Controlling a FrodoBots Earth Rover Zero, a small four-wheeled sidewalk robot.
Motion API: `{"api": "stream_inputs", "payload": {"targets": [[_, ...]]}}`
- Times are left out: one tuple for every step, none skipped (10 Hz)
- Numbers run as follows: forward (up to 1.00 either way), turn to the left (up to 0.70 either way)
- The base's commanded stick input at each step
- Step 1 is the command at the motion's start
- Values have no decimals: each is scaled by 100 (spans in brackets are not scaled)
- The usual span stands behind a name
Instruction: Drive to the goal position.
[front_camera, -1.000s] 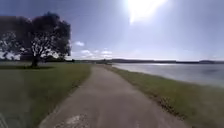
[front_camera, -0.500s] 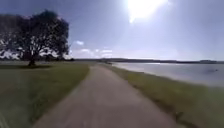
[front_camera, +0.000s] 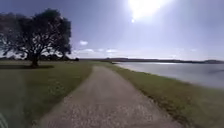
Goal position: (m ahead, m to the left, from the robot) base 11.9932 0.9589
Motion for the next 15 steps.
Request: {"api": "stream_inputs", "payload": {"targets": [[85,0],[85,0],[85,0],[85,0],[85,0],[85,0],[85,0],[85,0],[85,0],[85,0],[85,0],[85,0],[85,0],[85,0],[85,0]]}}
